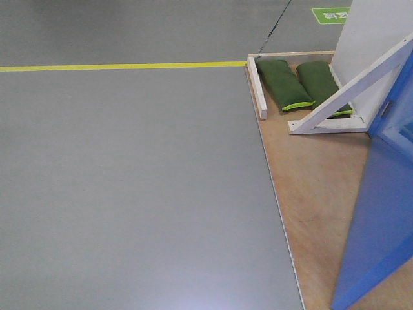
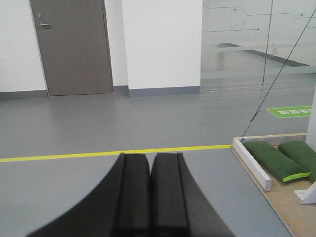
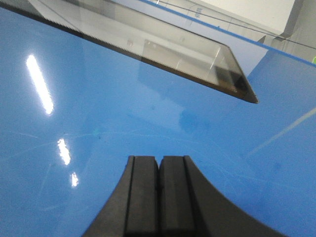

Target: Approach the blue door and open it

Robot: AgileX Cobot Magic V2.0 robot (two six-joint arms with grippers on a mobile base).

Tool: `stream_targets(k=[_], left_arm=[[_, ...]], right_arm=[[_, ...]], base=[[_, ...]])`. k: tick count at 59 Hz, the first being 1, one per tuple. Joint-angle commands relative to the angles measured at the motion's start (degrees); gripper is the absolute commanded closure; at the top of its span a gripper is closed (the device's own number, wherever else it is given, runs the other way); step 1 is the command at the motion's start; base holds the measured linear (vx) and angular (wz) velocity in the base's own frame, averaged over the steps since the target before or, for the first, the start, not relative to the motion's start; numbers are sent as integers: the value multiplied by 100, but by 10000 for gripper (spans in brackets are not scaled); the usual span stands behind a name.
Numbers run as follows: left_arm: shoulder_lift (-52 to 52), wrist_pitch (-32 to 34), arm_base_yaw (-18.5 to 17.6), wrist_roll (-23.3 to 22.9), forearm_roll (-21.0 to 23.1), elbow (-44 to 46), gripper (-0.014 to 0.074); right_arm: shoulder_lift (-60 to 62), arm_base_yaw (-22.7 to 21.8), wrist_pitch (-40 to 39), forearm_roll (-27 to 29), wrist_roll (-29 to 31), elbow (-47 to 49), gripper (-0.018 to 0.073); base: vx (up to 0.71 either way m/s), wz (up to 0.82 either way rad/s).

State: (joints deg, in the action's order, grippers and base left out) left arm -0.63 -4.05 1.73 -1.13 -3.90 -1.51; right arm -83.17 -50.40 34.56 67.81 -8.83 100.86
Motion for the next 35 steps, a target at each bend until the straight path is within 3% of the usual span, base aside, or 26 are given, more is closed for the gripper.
stream_targets(k=[1, 24, 35], left_arm=[[-75, 466, 4, -37, 10, 156, 524], [-75, 466, 4, -37, 10, 156, 524], [-75, 466, 4, -37, 10, 156, 524]], right_arm=[[311, 646, 775, 628, 103, 218, 561], [306, 2093, 665, 168, 103, 218, 561], [79, 2548, 37, 56, 103, 207, 561]], base=[[0, 0], [0, 0], [0, 0]])
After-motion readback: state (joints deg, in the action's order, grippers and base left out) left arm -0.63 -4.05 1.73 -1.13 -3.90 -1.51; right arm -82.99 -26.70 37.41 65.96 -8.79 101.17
